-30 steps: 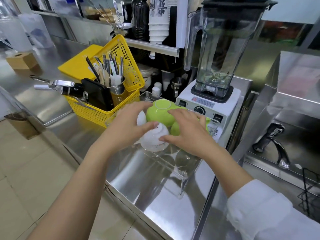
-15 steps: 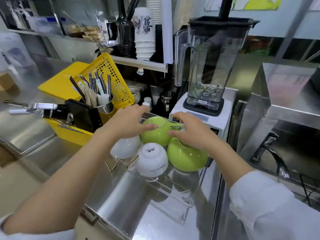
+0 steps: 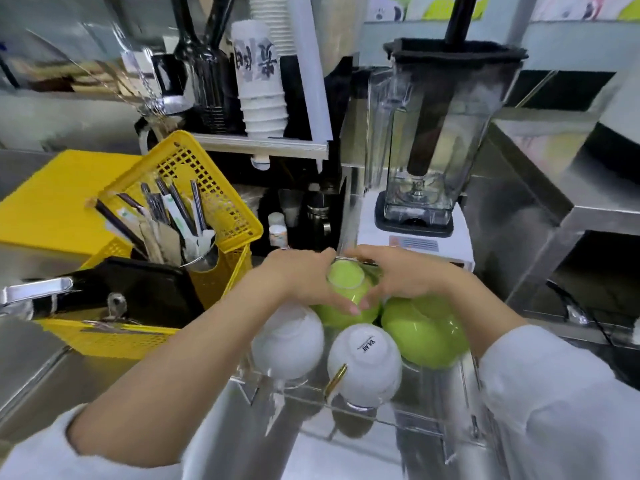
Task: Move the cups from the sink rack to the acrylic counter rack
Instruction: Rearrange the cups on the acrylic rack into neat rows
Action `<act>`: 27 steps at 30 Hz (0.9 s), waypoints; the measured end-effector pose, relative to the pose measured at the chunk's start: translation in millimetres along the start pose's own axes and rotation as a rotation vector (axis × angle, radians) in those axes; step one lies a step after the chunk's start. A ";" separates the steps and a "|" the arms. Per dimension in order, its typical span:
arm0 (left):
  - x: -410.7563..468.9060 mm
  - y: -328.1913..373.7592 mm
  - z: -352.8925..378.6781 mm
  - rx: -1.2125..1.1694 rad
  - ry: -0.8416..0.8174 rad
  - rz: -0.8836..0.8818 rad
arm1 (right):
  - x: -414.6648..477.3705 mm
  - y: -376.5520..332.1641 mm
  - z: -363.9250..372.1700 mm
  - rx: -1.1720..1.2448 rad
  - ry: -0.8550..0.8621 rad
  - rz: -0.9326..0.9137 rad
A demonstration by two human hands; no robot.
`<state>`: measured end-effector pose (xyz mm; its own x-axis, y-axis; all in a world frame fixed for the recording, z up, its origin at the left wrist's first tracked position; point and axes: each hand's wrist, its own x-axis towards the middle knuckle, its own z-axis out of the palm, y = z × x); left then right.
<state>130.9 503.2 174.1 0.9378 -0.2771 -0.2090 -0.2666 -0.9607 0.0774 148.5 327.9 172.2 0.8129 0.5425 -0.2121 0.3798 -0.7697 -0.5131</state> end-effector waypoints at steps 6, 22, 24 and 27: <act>4.6 -4.1 9.3 -0.001 0.104 0.062 | -1.1 -2.4 1.3 -0.109 0.013 0.042; 3.2 -42.7 3.8 -0.308 0.051 0.157 | 16.5 -12.2 17.7 -0.034 0.009 0.023; 0.3 -47.5 3.8 -0.298 0.079 0.131 | 18.6 -12.7 18.0 -0.040 0.003 0.028; -5.7 -57.0 4.1 -0.352 0.115 0.068 | 20.7 -15.1 19.9 -0.040 0.034 0.036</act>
<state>139.9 559.6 166.9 0.9446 -0.3175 -0.0827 -0.2554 -0.8698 0.4222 150.8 357.5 159.0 0.8404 0.5032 -0.2012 0.3669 -0.8015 -0.4723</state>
